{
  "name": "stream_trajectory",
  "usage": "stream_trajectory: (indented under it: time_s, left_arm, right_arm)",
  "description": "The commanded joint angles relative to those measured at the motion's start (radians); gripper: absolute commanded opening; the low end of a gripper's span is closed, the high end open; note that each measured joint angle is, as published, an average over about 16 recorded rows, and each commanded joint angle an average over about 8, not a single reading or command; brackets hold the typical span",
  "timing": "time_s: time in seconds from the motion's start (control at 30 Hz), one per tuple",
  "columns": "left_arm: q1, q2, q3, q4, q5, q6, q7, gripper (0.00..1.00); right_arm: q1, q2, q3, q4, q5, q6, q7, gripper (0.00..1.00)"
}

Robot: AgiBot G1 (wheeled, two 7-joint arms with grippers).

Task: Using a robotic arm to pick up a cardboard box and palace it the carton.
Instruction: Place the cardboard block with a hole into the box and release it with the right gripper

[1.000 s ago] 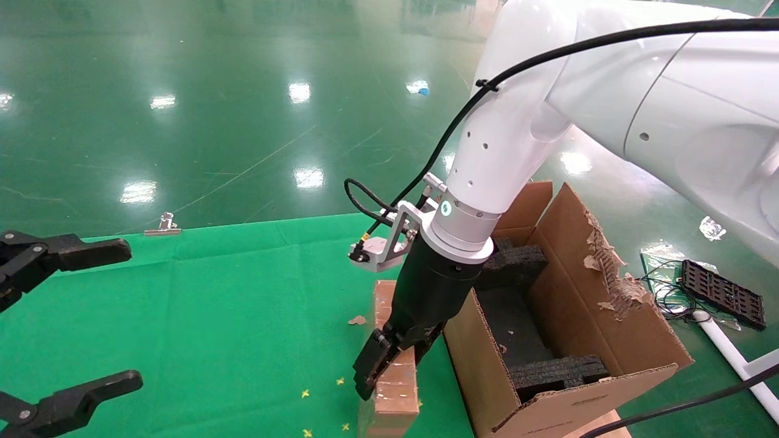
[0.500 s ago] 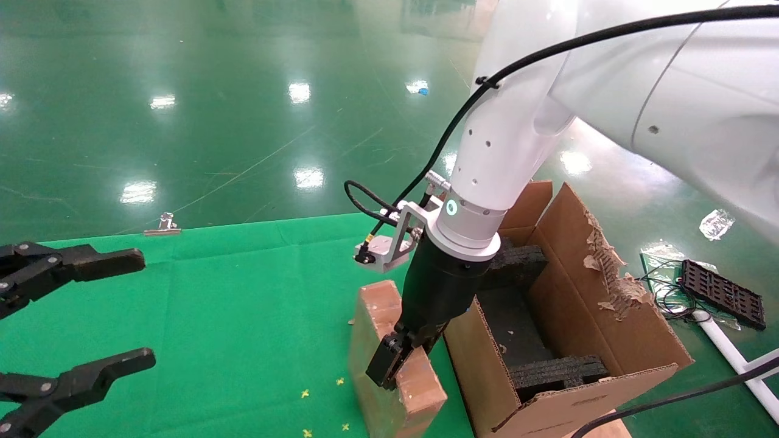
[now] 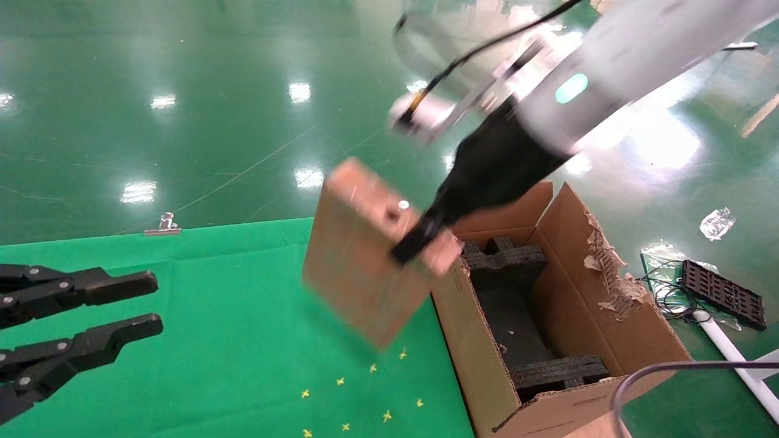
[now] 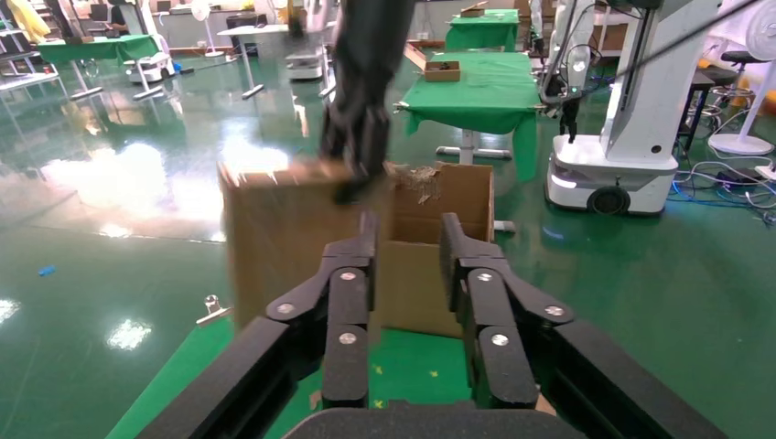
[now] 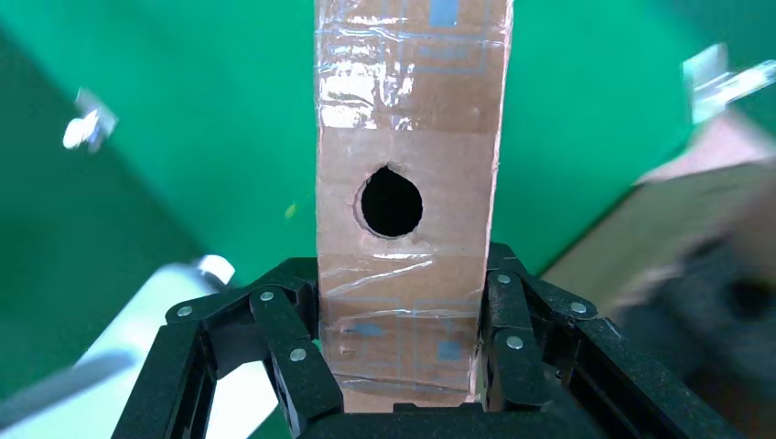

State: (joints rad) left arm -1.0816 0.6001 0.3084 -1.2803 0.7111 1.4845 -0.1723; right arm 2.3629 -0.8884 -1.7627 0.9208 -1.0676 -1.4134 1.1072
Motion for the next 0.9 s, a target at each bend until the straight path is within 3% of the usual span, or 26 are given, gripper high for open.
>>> stream_trajectory:
  time_s: [0.03, 0.47, 0.9]
  left_arm:
    - [0.000, 0.000, 0.000, 0.000, 0.000, 0.000, 0.000, 0.00]
    - [0.000, 0.000, 0.001, 0.000, 0.000, 0.000, 0.000, 0.00]
    - [0.000, 0.000, 0.001, 0.000, -0.001, 0.000, 0.001, 0.00]
  right_arm:
    - [0.039, 0.049, 0.017, 0.008, -0.006, 0.016, -0.033, 0.00]
    - [0.206, 0.212, -0.014, -0.037, -0.205, 0.025, -0.056, 0.00]
    - [0.148, 0.287, -0.066, -0.120, -0.233, -0.019, -0.033, 0.00]
